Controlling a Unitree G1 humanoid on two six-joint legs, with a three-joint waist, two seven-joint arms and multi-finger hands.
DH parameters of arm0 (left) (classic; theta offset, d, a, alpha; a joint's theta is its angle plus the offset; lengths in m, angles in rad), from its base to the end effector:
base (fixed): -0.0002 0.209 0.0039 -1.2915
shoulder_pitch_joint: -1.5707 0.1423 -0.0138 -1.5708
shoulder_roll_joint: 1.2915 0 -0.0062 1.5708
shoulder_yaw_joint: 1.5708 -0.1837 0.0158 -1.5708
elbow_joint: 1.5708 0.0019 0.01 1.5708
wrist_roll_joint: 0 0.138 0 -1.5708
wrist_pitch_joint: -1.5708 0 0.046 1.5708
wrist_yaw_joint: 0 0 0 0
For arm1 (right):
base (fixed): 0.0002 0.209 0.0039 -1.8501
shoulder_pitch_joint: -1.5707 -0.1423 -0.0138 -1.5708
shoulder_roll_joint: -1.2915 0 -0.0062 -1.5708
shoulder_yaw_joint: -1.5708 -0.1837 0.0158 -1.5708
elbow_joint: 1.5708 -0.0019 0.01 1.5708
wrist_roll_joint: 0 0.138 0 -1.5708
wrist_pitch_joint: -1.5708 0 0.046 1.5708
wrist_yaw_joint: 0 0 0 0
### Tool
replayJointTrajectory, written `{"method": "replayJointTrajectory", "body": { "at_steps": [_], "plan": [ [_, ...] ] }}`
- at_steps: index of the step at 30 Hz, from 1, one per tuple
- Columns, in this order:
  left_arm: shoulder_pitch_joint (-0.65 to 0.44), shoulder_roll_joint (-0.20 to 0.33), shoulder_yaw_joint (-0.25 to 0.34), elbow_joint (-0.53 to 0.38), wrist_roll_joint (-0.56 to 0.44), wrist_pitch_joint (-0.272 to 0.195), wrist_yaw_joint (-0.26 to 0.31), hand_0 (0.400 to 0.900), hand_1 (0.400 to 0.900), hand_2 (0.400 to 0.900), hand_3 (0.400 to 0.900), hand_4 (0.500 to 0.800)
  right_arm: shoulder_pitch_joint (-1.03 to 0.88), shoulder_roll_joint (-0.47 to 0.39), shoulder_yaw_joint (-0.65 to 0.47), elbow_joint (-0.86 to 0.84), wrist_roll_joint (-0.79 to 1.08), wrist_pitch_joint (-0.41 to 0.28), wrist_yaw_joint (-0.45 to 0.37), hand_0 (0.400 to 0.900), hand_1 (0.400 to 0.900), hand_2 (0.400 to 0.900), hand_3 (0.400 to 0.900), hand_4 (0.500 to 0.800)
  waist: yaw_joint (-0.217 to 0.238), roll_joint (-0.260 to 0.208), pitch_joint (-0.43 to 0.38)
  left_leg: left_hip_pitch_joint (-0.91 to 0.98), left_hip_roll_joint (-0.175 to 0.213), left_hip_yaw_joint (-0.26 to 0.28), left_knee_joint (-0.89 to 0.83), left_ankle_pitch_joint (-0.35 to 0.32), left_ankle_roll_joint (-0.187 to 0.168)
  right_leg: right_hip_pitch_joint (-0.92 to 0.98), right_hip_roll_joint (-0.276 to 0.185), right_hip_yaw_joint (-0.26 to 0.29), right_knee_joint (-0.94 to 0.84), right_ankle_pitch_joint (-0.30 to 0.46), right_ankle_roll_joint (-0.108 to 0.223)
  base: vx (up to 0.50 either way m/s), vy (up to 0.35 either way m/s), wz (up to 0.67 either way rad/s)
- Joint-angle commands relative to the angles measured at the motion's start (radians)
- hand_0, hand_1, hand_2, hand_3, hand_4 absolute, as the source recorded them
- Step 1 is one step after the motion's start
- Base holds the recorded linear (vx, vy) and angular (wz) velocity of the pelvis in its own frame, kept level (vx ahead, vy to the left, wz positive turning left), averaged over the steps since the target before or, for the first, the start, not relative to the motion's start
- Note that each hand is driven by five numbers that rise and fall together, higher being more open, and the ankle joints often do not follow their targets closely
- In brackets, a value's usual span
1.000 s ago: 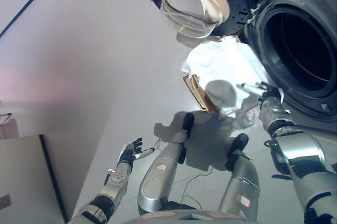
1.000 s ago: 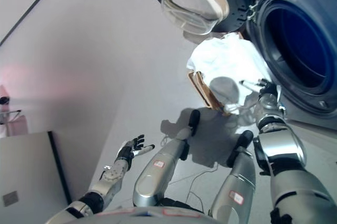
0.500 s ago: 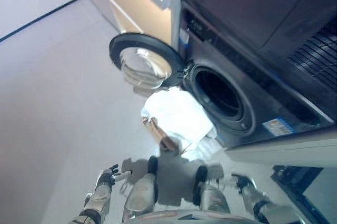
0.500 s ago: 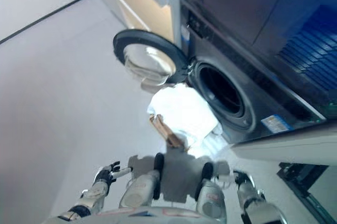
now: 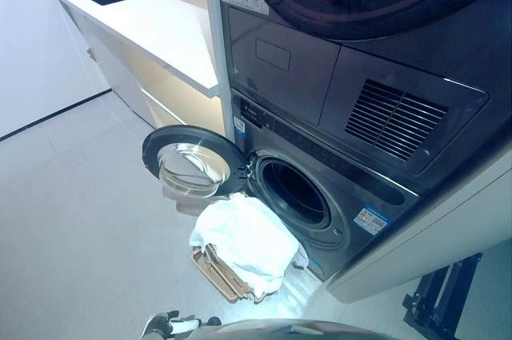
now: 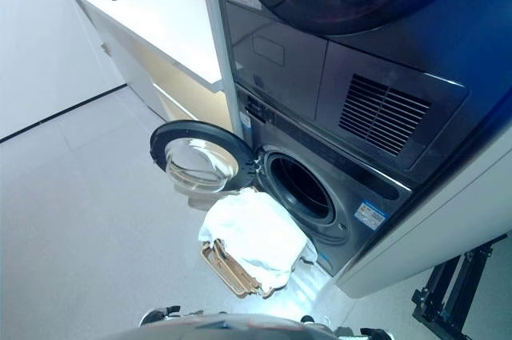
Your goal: Put the clothes in the basket into the washing machine.
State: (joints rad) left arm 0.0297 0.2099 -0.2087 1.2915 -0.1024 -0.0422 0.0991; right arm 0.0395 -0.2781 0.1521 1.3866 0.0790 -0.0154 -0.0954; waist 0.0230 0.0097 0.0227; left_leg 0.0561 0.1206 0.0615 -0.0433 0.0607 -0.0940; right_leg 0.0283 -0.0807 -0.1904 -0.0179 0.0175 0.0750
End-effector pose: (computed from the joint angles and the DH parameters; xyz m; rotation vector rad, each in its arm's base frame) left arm 0.0506 0.2128 -0.1221 0.2856 1.2764 0.1069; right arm 0.0291 -0.2434 -0.1179 -0.3354 1.4003 -0.2016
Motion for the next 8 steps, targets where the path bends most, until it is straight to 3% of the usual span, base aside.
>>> {"method": "replayJointTrajectory", "body": {
  "at_steps": [1,8],
  "plan": [
    [-0.039,0.009,0.017,0.06,0.046,-0.002,0.001,0.9,0.9,0.9,0.9,0.8,-0.036,0.006,-0.023,0.006,0.034,0.006,0.0,0.9,0.9,0.9,0.9,0.8,-0.008,-0.023,0.019,-0.033,-0.016,-0.022,-0.04,0.092,-0.006,0.02,-0.026,-0.02,0.135,-0.043,0.04,0.04,-0.029,0.03],
    [-0.031,0.009,0.011,0.049,0.056,-0.001,0.002,0.9,0.9,0.9,0.9,0.8,-0.034,0.024,0.002,-0.017,0.049,-0.001,-0.002,0.9,0.9,0.9,0.9,0.8,-0.008,-0.027,0.003,-0.006,-0.012,-0.025,-0.039,0.077,-0.003,0.044,-0.026,-0.023,0.14,-0.058,0.039,0.01,-0.004,0.01]
  ]
}}
